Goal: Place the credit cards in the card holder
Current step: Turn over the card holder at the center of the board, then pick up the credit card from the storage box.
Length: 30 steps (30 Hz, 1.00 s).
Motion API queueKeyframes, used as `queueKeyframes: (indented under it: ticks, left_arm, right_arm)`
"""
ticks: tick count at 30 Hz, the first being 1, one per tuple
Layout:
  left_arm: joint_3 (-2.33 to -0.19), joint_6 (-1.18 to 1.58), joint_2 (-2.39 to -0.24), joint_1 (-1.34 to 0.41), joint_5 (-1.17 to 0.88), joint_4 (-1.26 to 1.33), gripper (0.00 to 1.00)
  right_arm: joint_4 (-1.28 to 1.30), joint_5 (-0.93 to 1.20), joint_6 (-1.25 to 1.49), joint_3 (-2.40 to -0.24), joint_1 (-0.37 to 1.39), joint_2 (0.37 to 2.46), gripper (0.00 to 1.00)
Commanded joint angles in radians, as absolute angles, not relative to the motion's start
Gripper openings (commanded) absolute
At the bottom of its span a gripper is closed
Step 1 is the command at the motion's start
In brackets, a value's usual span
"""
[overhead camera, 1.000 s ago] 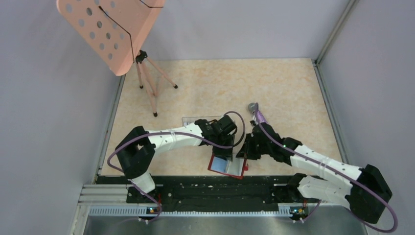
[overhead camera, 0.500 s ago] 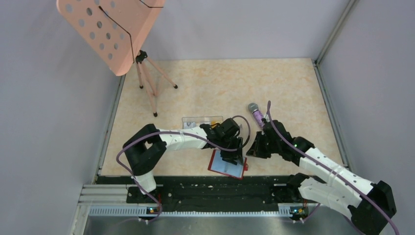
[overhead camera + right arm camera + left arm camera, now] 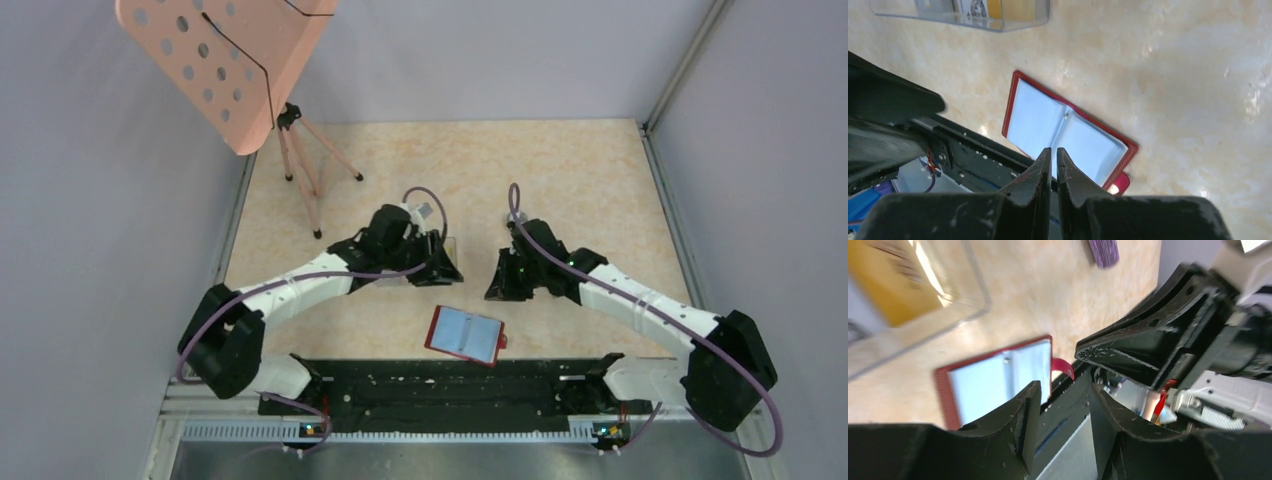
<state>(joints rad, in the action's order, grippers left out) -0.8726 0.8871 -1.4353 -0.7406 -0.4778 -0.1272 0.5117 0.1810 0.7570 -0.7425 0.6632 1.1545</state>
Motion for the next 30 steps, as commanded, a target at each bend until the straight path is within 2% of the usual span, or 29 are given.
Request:
queueKeyframes:
  ticks: [1, 3, 7, 10, 14, 22, 30]
  left_arm:
    - [-0.83, 0.822, -1.323, -0.587, -0.485, -0.139, 0.46]
    - [-0.852, 0.773, -1.314, -0.525, -0.425, -0.214, 0.46]
    - [-0.98, 0.661, -1.386, -0.497, -0.285, -0.395, 0.46]
    - [-1.103, 0.597, -1.502, -0.494, -0.256, -0.516, 0.47]
    - [-1.168, 0.581, -1.639, -0.496, -0.239, -0.538, 0.46]
    - [-1.178, 0.579, -1.749, -0.508, -0.287, -0.469, 0.42]
    - [-1.185, 0.581, -1.805, -0.536, -0.295, -0.44, 0.39]
  right_arm:
    - [0.413, 0.213, 0.699, -0.836, 0.636, 1.257, 0.1]
    - [0.382, 0.25, 0.696, -0.861, 0.612, 1.31, 0.13]
    - [0.286, 0.329, 0.724, -0.892, 0.567, 1.386, 0.26]
    - [0.252, 0.366, 0.729, -0.937, 0.557, 1.451, 0.38]
    - [0.213, 0.413, 0.738, -0.993, 0.557, 1.544, 0.45]
    - [0.186, 0.449, 0.741, -1.019, 0.557, 1.664, 0.41]
    - [0.157, 0.473, 0.753, -1.001, 0.557, 1.696, 0.27]
